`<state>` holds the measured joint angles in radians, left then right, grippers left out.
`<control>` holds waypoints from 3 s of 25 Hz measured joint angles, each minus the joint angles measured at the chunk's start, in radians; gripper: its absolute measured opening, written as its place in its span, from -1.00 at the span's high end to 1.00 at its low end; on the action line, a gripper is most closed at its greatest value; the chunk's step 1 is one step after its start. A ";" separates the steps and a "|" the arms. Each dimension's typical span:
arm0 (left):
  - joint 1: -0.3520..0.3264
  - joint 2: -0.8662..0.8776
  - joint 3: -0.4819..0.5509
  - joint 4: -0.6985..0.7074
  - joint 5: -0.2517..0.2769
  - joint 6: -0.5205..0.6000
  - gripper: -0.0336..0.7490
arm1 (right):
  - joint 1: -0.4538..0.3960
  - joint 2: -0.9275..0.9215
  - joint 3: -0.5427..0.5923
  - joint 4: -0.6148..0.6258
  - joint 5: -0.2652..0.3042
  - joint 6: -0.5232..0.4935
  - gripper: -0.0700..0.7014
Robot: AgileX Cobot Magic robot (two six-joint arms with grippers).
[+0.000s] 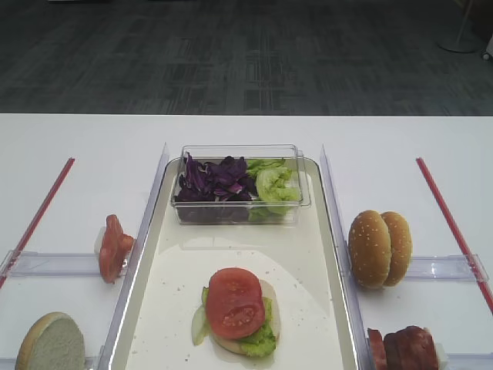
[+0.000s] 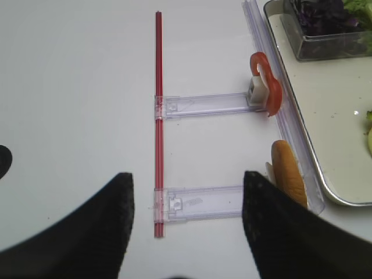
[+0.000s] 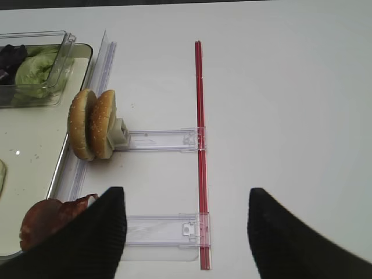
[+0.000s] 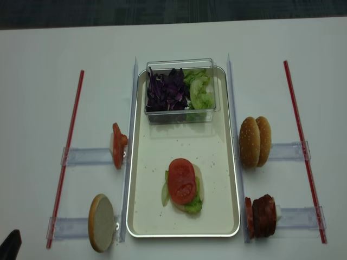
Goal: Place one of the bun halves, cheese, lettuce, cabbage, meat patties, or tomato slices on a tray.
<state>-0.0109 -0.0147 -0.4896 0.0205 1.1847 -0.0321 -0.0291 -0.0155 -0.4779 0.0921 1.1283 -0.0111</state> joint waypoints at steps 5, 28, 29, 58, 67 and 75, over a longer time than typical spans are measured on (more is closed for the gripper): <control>0.000 0.000 0.000 0.000 0.000 0.000 -0.06 | 0.000 0.000 0.000 0.000 0.000 0.000 -0.42; 0.000 0.000 0.000 0.000 0.000 0.000 -0.06 | 0.000 0.000 0.000 0.000 0.000 0.000 -0.42; 0.000 0.000 0.000 0.000 0.000 0.000 -0.06 | 0.000 0.000 0.000 0.000 0.000 0.000 -0.42; 0.000 0.000 0.000 0.000 0.000 0.000 -0.06 | 0.000 0.000 0.000 0.000 0.000 0.000 -0.42; 0.000 0.000 0.000 0.000 0.000 0.000 -0.06 | 0.000 0.000 0.000 0.000 0.000 0.000 -0.42; 0.000 0.000 0.000 0.000 0.000 0.000 -0.06 | 0.000 0.000 0.000 0.000 0.000 0.000 -0.42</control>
<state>-0.0109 -0.0147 -0.4896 0.0205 1.1847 -0.0321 -0.0291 -0.0155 -0.4779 0.0921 1.1283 -0.0111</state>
